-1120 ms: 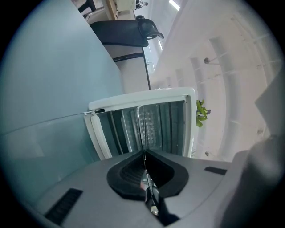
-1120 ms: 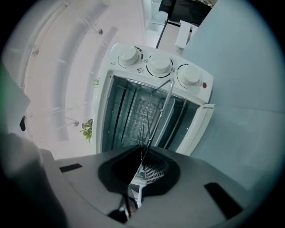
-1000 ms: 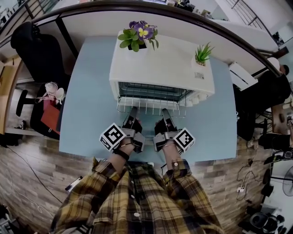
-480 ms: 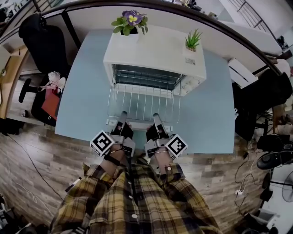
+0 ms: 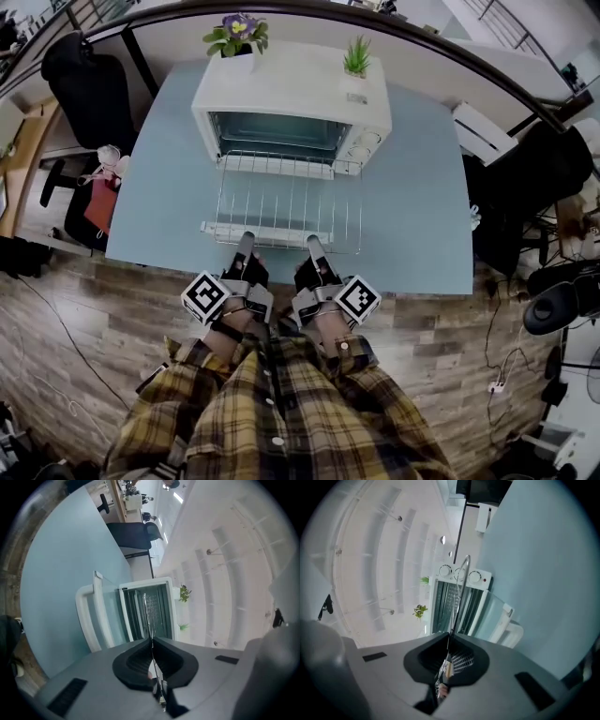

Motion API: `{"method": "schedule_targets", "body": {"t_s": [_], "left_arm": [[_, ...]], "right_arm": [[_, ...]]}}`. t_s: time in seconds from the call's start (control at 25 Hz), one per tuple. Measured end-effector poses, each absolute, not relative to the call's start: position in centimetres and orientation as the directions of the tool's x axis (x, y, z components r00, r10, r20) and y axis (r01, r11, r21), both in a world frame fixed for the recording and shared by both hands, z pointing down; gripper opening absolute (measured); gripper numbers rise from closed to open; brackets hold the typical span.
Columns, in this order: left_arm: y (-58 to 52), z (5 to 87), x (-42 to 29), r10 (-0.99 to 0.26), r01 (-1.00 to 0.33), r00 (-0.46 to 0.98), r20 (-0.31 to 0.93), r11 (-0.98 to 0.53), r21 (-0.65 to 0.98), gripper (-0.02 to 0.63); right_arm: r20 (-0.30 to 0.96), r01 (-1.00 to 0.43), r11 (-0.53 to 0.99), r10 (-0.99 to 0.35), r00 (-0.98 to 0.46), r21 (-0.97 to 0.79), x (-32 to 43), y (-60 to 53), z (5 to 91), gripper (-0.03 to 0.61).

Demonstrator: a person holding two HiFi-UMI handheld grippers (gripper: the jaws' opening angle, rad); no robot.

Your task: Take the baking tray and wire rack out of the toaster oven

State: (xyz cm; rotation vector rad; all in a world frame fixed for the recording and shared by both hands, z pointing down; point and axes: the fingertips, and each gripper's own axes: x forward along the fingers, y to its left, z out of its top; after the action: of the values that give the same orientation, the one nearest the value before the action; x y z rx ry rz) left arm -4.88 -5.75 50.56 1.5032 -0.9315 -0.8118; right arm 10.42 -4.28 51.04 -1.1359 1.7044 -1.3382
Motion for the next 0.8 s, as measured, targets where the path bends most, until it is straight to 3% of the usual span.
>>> {"method": "schedule_targets", "body": {"t_s": [0.28, 0.8], "left_arm": [[-4.3, 50.8, 3.4, -0.803, -0.118, 0.596, 0.015, -0.069, 0.991, -0.003], [-1.9, 53.9, 21.1, -0.494, -0.145, 0.863, 0.107, -0.038, 0.989, -0.003]], "right_arm": [[0.02, -0.252, 0.039, -0.974, -0.227, -0.967, 18.3, -0.4, 51.3, 0.003], [0.096, -0.261, -0.135, -0.983, 0.157, -0.956, 33.7, 7.1, 53.6, 0.003]]}}
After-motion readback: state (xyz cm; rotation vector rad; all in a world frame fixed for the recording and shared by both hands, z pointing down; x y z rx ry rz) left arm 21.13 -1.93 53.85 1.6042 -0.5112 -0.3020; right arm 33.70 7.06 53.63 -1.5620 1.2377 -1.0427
